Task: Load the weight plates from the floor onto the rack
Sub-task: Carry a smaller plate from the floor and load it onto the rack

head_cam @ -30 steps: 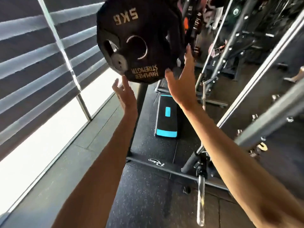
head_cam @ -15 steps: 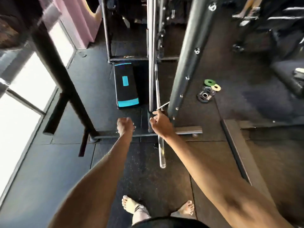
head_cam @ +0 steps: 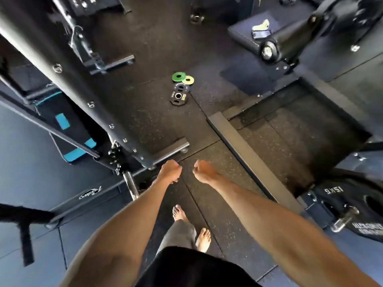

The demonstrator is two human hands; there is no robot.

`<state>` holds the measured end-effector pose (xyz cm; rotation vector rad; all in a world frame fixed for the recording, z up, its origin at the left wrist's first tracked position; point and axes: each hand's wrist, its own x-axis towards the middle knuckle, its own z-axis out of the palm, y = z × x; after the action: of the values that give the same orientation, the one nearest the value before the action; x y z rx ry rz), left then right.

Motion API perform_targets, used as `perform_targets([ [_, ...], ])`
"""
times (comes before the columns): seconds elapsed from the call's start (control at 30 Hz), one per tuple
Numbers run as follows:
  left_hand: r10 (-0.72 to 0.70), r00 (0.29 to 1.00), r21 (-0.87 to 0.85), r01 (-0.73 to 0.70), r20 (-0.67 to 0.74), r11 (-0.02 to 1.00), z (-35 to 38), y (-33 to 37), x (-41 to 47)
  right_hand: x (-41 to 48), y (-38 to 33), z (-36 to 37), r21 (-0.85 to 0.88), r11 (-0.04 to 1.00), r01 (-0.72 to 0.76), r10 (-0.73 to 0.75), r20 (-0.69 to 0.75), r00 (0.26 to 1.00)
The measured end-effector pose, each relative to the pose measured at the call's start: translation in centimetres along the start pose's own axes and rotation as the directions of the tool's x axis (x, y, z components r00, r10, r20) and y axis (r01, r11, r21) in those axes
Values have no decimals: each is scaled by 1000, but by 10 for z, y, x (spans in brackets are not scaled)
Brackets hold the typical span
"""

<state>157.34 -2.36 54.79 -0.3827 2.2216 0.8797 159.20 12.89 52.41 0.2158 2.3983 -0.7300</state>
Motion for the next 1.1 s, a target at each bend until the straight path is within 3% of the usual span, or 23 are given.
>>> perform_targets([
  [0.33,115,990,313,-136,84,940,10,132,135,131,68,-124,-133,991,-21,25,30,999],
  [0.5,77,996,367,-89,45,926,-19,195,199,201,67,-195,-184,983,7,5,64,998],
  [0.77,23,1000,217,-22,-3,976,-72,266,299,332,31,-279,-240,961,140,-102,163,981],
  [0.93,-113,991,6,114,-65,994,-109,294,379,436,2,-317,-254,951,174,-120,213,970],
  [1.1,-280,953,-188,257,-112,948,-137,309,475,542,-29,-340,-252,946,206,-140,255,957],
])
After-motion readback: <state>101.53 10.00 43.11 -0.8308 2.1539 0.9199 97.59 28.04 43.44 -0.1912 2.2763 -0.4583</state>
